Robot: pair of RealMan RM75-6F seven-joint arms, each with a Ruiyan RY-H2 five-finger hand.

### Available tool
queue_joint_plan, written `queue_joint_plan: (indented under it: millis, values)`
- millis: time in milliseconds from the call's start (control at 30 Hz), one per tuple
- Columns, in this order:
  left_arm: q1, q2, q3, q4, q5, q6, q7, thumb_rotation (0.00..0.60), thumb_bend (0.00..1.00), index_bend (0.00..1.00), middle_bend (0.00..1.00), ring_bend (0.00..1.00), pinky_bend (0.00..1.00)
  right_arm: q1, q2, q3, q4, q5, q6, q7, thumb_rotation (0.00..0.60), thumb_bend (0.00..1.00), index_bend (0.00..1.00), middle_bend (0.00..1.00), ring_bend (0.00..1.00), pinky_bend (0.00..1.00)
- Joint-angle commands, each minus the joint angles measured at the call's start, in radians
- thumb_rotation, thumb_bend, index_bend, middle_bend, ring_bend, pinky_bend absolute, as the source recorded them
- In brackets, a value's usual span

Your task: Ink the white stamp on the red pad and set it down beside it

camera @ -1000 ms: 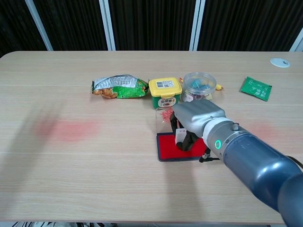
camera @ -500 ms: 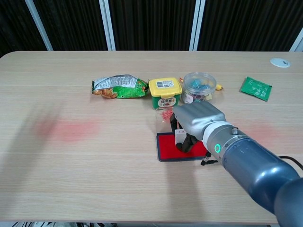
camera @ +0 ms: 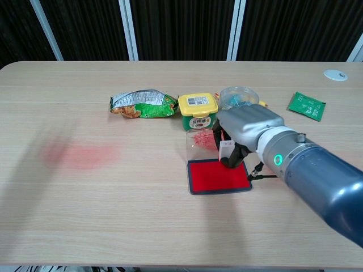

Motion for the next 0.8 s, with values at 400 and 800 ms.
queue_joint_plan:
  millis: [400,800]
  values:
    - [0.008,-0.005,0.001,-0.001,0.002,0.014,0.009,0.600,0.00,0.00,0.00,0.00,0.00,-0.075,0.132,-0.038,-0.018,0.006,-0.018,0.102,0.600,0.47,0.66,0.52,0.41,0.44]
    - [0.010,-0.007,0.002,-0.003,-0.002,0.014,0.016,0.600,0.00,0.00,0.00,0.00,0.00,-0.088,0.131,-0.049,0.037,0.008,-0.053,0.153,0.600,0.40,0.66,0.51,0.40,0.44]
